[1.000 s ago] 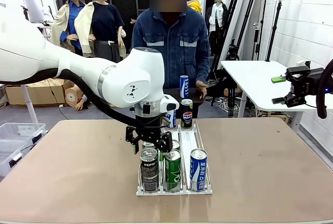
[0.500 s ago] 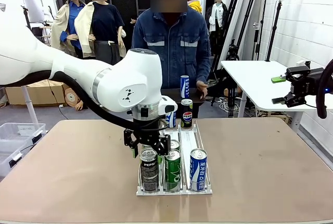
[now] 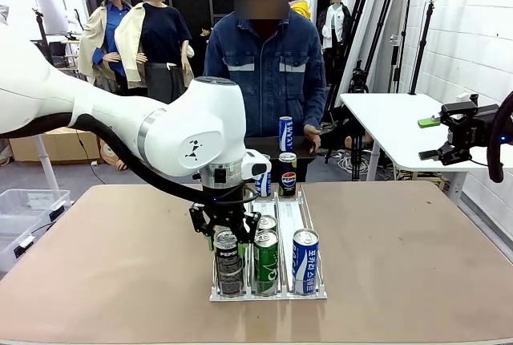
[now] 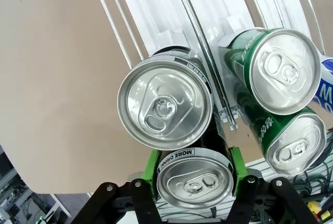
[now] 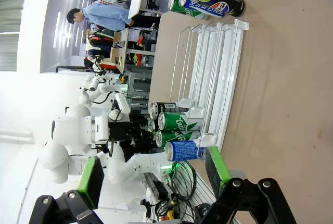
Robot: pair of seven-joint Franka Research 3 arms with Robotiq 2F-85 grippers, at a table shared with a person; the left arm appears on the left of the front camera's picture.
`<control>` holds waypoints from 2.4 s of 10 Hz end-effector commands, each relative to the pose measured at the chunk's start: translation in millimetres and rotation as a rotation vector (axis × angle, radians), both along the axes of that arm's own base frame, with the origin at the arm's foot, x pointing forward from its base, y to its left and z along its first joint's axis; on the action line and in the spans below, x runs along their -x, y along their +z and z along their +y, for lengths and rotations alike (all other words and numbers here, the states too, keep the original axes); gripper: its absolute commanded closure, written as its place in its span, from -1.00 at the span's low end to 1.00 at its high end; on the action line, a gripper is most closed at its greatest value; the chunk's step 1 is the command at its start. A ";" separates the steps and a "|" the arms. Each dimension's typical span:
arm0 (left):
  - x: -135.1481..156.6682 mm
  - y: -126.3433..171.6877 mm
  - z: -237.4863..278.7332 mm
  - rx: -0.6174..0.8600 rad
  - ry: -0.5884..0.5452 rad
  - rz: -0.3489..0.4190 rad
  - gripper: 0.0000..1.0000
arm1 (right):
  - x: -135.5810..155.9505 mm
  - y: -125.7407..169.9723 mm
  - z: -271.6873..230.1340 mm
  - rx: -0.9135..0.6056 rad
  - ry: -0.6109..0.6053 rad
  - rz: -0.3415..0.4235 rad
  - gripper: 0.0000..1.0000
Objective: Retrieve and hand over the desired beverage to the person.
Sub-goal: Pick up another can of the same type that the person held from the Automatic Can Dispenser.
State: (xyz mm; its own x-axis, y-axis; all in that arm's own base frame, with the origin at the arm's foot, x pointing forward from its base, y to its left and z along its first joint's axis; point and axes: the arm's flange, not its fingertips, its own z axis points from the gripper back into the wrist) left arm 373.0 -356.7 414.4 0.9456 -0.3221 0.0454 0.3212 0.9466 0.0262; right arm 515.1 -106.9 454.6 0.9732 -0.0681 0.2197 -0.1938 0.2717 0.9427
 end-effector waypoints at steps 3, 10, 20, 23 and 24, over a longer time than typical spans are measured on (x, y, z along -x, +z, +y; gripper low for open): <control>-1.3 -3.9 9.9 -0.010 -0.016 0.006 1.00 | 0.8 -0.9 0.8 0.002 -0.007 0.005 -1.00; -7.6 2.1 8.2 0.027 -0.025 0.028 1.00 | 0.8 -0.9 0.8 0.002 -0.007 0.005 -1.00; 8.3 27.7 9.6 0.050 -0.064 0.050 1.00 | 0.8 -0.9 0.8 0.002 -0.007 0.005 -1.00; 40.8 77.9 19.2 0.045 -0.082 0.020 1.00 | 0.8 -0.9 0.8 0.002 -0.007 0.005 -1.00; 54.0 94.6 23.5 0.039 -0.075 0.011 1.00 | 0.8 -0.9 0.8 0.002 -0.007 0.005 -1.00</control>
State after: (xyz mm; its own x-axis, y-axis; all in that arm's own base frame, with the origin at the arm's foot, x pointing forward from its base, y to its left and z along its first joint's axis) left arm 332.9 -343.0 492.5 0.9234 -0.3818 0.0387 0.3823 0.9240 -0.0060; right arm 515.1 -107.0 454.4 0.9733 -0.0682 0.2193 -0.1934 0.2716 0.9428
